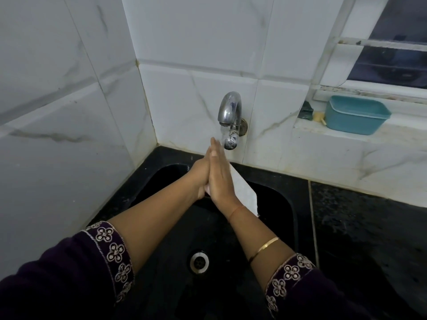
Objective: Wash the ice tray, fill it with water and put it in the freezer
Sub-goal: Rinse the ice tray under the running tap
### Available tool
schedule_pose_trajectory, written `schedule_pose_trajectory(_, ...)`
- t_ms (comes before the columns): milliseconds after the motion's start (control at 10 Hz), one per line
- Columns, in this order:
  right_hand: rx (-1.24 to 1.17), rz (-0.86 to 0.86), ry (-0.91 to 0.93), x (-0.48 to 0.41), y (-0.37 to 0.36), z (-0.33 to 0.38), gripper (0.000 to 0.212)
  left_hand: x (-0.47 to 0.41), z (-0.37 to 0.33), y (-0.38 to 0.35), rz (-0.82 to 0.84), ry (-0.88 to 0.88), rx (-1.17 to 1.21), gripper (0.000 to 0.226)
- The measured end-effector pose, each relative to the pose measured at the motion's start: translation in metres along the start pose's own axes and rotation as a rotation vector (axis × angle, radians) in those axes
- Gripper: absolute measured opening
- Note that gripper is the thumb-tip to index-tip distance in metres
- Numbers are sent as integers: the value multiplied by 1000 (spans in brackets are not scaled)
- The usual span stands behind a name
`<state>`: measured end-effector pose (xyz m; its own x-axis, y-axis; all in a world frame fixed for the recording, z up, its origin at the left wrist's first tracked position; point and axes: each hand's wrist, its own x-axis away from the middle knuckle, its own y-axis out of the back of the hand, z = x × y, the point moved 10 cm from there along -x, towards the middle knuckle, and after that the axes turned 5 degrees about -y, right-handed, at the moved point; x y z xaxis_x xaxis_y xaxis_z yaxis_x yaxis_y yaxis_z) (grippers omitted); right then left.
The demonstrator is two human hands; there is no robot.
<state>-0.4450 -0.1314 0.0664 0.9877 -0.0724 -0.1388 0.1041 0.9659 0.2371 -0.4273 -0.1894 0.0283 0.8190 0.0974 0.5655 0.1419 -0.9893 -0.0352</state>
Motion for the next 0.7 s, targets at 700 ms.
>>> schedule_pose_trajectory(700,42,174,-335,22,93,-84,46,6,-58,-47,357,-530,-902,69)
